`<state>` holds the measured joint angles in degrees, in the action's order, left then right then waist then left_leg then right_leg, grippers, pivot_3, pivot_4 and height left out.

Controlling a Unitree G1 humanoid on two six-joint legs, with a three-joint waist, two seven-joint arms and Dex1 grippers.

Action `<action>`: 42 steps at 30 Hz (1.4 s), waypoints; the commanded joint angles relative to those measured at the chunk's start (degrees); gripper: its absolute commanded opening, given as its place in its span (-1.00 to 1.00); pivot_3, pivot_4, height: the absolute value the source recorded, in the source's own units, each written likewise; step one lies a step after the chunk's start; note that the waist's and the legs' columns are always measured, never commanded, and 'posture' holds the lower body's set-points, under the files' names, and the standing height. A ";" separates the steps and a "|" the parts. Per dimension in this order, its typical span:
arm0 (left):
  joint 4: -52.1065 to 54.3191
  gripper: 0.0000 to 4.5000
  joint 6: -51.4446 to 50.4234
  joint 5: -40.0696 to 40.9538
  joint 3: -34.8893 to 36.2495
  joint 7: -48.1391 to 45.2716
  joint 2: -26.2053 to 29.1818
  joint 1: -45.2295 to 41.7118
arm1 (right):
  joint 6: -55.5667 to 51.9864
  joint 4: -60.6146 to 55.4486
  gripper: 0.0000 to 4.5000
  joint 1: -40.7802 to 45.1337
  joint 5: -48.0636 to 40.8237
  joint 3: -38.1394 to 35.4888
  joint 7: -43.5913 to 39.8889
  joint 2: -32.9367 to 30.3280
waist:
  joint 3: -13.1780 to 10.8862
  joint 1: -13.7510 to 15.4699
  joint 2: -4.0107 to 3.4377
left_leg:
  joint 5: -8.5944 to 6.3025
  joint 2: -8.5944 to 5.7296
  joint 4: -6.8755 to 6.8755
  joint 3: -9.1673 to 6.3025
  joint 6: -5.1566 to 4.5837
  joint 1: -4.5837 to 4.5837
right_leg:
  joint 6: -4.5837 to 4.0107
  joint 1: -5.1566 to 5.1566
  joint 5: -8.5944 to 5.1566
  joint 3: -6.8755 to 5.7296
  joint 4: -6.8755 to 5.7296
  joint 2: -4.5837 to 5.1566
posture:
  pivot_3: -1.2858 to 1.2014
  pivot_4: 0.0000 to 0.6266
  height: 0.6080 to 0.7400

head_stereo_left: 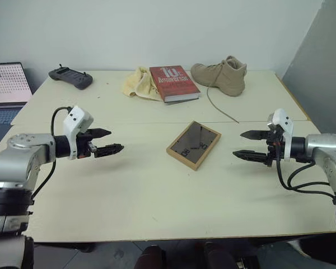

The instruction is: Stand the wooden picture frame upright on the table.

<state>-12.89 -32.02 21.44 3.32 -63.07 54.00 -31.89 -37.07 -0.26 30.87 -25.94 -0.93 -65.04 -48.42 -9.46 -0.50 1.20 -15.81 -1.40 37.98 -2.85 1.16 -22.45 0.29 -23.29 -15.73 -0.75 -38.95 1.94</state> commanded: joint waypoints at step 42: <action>-4.56 -1.00 13.17 -20.51 -15.69 3.92 -27.66 -5.55 | 16.43 32.47 -1.00 17.64 24.66 12.20 24.37 30.12 | 0.04 -1.84 -0.01 | 0.15 0.00 0.14 0.10 0.25 -0.33 | 0.01 -0.41 0.03 0.11 -0.15 0.01 | 0.03 -0.52 1.00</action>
<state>-25.62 -15.78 -0.33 -11.49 -56.94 24.86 -39.13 -21.78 34.64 46.95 -0.79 10.70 -38.73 -19.15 -9.42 -2.34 1.18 -15.66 -1.41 38.12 -2.74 1.41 -22.77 0.29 -23.73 -15.70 -0.54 -39.14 1.94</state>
